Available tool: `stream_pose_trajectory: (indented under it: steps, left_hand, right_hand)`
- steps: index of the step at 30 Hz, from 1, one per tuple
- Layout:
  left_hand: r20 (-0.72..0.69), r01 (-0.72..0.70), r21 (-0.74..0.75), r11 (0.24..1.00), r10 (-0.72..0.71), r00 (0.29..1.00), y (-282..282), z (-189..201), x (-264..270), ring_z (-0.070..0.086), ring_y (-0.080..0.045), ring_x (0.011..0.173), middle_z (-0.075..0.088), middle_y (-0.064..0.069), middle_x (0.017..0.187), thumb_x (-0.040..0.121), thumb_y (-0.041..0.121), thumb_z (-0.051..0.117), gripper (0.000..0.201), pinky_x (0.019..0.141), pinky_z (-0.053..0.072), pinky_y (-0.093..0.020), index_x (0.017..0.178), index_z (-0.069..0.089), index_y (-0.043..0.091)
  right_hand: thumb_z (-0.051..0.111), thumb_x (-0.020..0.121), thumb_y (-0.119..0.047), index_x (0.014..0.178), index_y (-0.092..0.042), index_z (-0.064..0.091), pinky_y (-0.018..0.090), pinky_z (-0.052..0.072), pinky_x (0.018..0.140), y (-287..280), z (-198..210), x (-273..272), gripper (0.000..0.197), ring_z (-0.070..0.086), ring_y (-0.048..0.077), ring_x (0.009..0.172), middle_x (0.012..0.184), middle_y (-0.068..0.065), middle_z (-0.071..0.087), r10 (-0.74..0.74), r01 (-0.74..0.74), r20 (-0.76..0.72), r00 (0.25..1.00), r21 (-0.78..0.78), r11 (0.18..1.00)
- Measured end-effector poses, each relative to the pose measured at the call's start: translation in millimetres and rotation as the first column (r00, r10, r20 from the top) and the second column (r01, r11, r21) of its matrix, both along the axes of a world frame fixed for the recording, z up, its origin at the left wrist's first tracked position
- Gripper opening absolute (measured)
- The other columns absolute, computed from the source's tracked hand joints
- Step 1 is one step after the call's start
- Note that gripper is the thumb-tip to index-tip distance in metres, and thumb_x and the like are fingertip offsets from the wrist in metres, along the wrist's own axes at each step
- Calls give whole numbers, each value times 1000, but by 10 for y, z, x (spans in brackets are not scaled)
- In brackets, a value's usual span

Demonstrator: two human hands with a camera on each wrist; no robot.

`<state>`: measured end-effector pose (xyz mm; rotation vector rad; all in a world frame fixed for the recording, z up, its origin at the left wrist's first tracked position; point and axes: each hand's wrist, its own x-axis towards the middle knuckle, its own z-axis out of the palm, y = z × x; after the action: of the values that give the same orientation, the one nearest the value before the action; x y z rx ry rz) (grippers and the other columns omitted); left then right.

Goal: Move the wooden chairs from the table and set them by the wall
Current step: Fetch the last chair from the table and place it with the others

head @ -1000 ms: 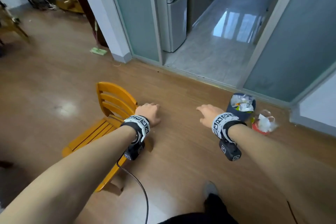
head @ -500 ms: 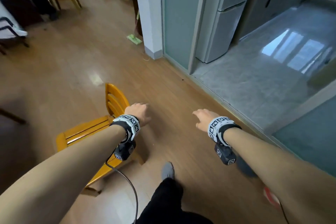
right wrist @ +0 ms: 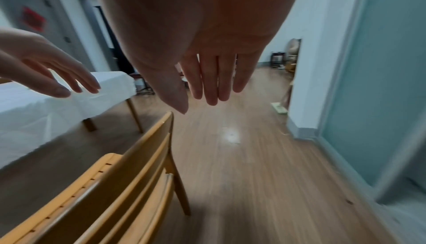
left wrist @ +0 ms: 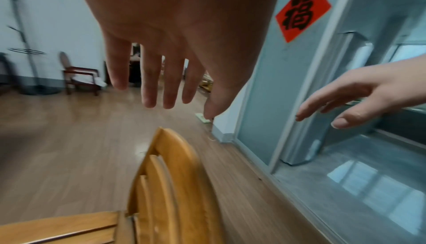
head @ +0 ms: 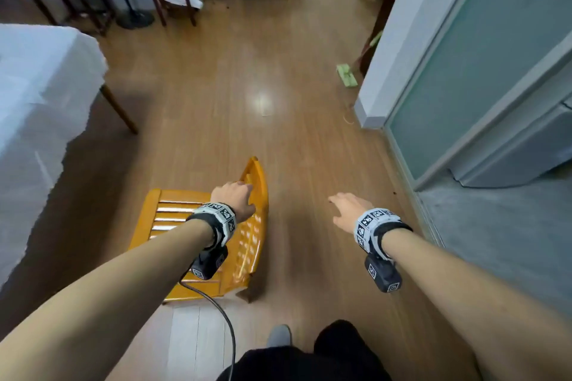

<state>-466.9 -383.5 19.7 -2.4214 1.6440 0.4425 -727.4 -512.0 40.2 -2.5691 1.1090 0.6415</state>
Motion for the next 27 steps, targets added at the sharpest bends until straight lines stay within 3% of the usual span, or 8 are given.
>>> stream_pose_trajectory:
  steps: [4,9,14,20,23,27]
  left_hand:
    - [24,-179,-9,984,179,984,-104,-9,245,57,-28,119,60,-3,131,87,43,57,51,91,50,-40,133,56,21]
    - [59,-423,-7,906,423,904,-172,2,322,60,-29,113,63,-5,125,87,37,56,49,82,55,-39,132,56,18]
    - [25,-672,41,740,671,741,-53,15,-103,61,-26,109,64,-4,120,90,39,57,44,79,55,-39,128,58,17]
    - [-43,-847,123,518,855,517,153,-196,-842,58,-26,114,63,-3,122,88,40,61,49,82,52,-37,133,55,20]
    - [-53,-893,129,431,902,428,209,-334,-1058,57,-26,118,61,-3,127,89,44,60,51,87,51,-37,134,54,21]
    - [-94,-921,141,364,931,354,172,-540,-1190,59,-25,115,63,-1,125,85,47,65,52,87,52,-37,131,56,25]
  right_hand:
    - [54,98,-23,151,-18,39,39,43,105,-521,-148,615,55,45,22,134,149,3,46,207,-208,21,978,29,978]
    - [54,96,-24,149,-20,41,40,45,103,-1078,-258,1415,54,46,22,133,146,2,49,493,-494,55,868,19,869]
    - [55,93,-25,143,-21,47,43,46,103,-1361,-309,1851,51,49,24,131,143,3,52,705,-706,42,708,62,706]
    - [53,82,-30,126,-22,55,47,54,89,-1410,-562,2062,45,61,31,113,131,7,59,855,-846,-43,516,129,517]
    - [55,89,-25,137,-20,51,45,53,92,-1285,-639,2080,48,58,31,120,139,8,55,907,-893,-29,421,159,420]
    - [55,91,-25,146,-22,45,45,52,96,-1168,-753,2137,56,56,27,125,144,5,53,931,-914,-8,365,185,360]
